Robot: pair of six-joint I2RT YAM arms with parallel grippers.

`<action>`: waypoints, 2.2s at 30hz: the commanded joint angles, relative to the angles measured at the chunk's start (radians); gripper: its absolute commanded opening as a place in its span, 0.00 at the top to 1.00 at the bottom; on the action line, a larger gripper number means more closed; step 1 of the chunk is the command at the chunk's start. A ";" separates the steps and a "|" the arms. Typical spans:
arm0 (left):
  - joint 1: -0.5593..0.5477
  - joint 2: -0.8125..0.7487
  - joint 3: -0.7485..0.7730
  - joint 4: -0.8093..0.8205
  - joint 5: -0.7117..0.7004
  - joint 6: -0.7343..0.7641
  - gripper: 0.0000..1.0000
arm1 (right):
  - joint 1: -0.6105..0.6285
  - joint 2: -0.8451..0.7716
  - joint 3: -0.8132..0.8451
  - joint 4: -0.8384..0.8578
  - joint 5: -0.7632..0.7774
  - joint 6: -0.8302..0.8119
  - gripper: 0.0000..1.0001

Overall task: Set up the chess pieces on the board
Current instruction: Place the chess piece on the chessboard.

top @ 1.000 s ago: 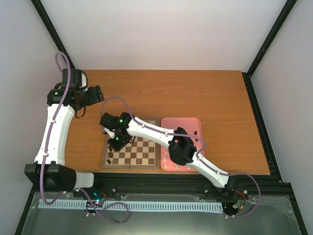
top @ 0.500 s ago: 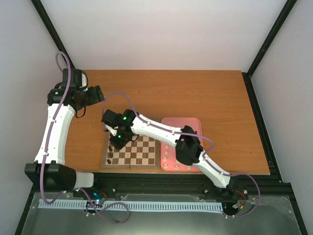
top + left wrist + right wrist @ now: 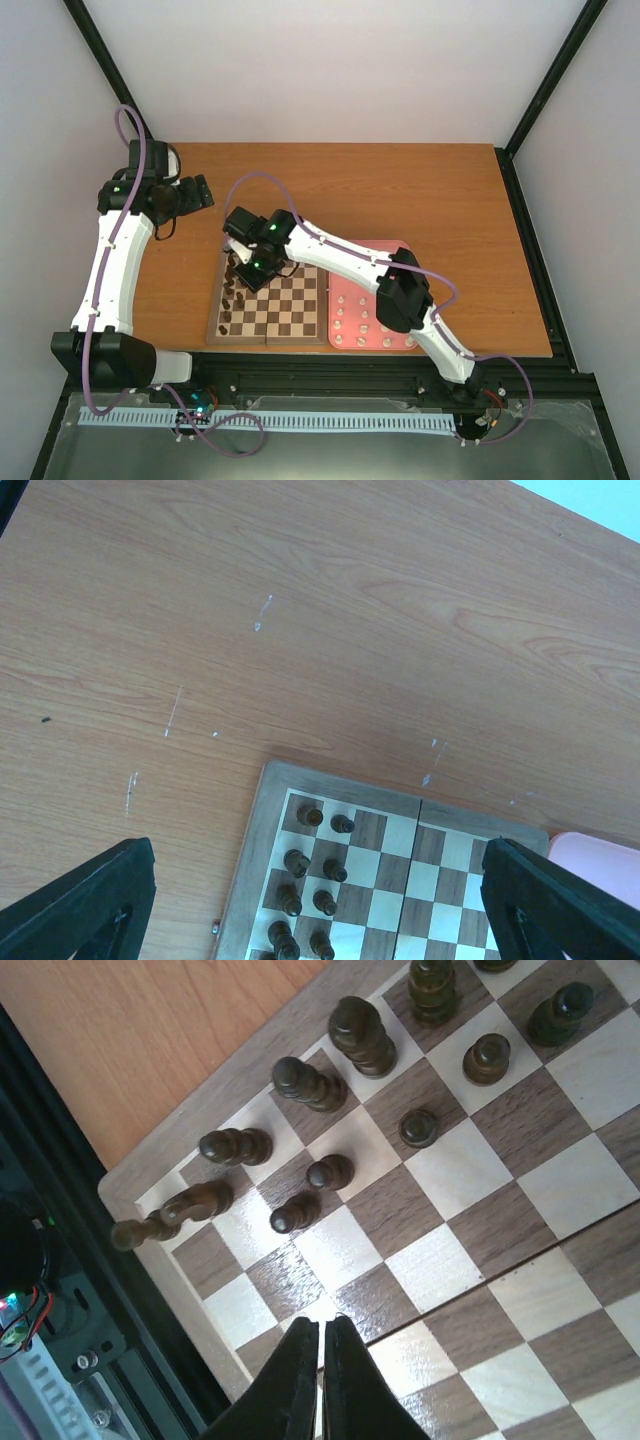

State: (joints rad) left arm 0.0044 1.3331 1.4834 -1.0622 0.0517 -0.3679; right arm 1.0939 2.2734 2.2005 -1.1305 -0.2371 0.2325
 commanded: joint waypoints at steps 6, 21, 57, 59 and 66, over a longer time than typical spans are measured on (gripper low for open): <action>-0.003 0.003 0.025 0.005 -0.013 0.002 0.00 | -0.025 0.096 -0.046 0.076 -0.144 0.007 0.97; -0.002 0.008 0.025 0.004 -0.016 0.003 0.00 | -0.025 0.127 -0.113 0.136 -0.208 0.014 0.97; -0.002 0.012 0.023 0.004 -0.022 0.006 0.00 | -0.026 0.158 -0.034 0.119 -0.183 0.002 0.97; -0.003 0.012 0.024 0.003 -0.022 0.005 0.00 | -0.030 0.122 -0.085 0.131 -0.169 0.007 0.97; -0.002 0.016 0.027 0.007 -0.017 0.002 0.00 | -0.080 0.072 -0.163 0.178 -0.145 0.036 0.97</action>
State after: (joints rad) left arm 0.0044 1.3430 1.4834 -1.0626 0.0341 -0.3676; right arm 1.0508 2.3806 2.0521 -0.9783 -0.4202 0.2516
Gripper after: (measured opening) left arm 0.998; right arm 0.029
